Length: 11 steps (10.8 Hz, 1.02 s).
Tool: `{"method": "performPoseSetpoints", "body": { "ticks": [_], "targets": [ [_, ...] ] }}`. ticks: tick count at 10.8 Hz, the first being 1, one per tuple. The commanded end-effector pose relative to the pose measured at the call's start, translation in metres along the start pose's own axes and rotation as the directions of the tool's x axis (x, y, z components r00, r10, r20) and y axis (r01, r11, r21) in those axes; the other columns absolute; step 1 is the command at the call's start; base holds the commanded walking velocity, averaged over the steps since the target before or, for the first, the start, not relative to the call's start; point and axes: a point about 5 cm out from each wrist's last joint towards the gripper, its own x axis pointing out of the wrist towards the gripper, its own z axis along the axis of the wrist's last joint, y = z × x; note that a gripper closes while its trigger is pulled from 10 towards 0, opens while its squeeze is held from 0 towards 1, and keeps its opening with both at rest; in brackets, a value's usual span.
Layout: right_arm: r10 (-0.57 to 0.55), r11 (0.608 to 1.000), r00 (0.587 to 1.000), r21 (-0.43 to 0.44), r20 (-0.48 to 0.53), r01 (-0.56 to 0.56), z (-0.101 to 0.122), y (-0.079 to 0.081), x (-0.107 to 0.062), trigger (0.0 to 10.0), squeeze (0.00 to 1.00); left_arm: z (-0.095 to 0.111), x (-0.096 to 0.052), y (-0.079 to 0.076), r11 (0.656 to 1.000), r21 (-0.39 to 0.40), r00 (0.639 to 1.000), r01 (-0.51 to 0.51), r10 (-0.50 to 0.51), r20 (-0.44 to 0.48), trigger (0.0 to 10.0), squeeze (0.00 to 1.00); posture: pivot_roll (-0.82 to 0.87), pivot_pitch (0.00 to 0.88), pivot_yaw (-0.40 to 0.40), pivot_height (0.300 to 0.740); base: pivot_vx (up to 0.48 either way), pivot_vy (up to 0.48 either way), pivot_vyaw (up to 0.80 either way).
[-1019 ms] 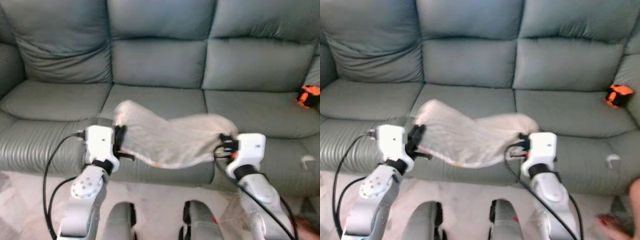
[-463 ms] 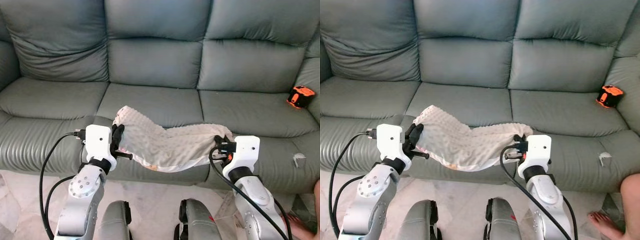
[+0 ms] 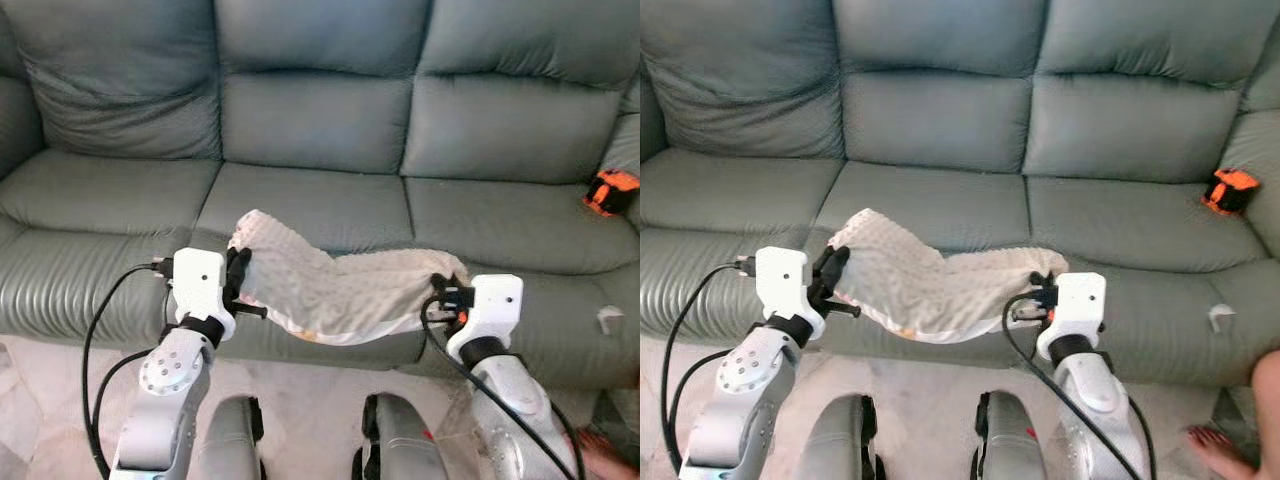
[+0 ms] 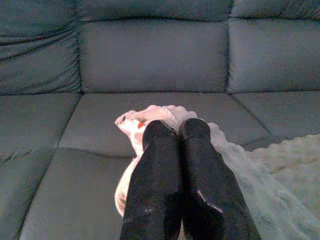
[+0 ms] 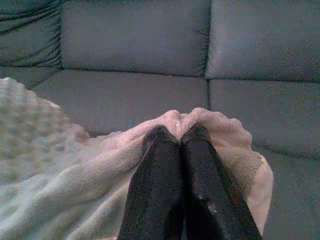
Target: Move the pillow to the sofa
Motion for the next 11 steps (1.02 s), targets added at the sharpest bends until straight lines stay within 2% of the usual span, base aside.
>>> {"method": "performPoseSetpoints", "body": {
  "ticks": [1, 5, 7, 10, 11],
  "targets": [
    [-0.001, 1.000, 0.999, -0.008, 0.039, 0.001, 0.008, 0.000, -0.001, 10.0, 0.00, 0.007, 0.003, -0.002, 1.000, 0.007, 0.999, 0.017, -0.017, 0.035, 10.0, 0.00, -0.03, 0.071, 0.011, 0.595, 0.431, 0.000, 0.00],
    [-0.007, 1.000, 0.999, -0.011, 0.043, 0.008, 0.009, -0.001, -0.001, 10.0, 0.00, 0.007, 0.004, -0.002, 1.000, 0.009, 0.999, 0.021, -0.022, 0.032, 10.0, 0.00, -0.03, 0.075, 0.013, 0.595, 0.428, 0.000, 0.00],
    [-0.039, 0.999, 0.997, -0.026, 0.066, 0.040, 0.014, -0.006, 0.007, 10.0, 0.00, 0.007, 0.005, -0.004, 1.000, 0.006, 0.999, 0.024, -0.024, 0.031, 10.0, 0.00, -0.03, 0.078, 0.015, 0.595, 0.411, 0.000, 0.00],
    [-0.059, 0.998, 0.996, -0.025, 0.064, 0.061, 0.016, -0.011, 0.017, 10.0, 0.00, 0.004, 0.013, 0.001, 1.000, 0.011, 1.000, 0.004, -0.004, 0.013, 10.0, 0.00, -0.03, 0.092, 0.020, 0.595, 0.089, 0.000, 0.00],
    [-0.053, 0.999, 0.998, -0.010, 0.044, 0.053, 0.012, -0.010, 0.024, 10.0, 0.00, 0.000, 0.022, 0.006, 1.000, 0.026, 1.000, -0.011, 0.011, 0.001, 10.0, 0.00, -0.03, 0.099, 0.023, 0.595, 0.000, 0.000, 0.00]
  ]
}}
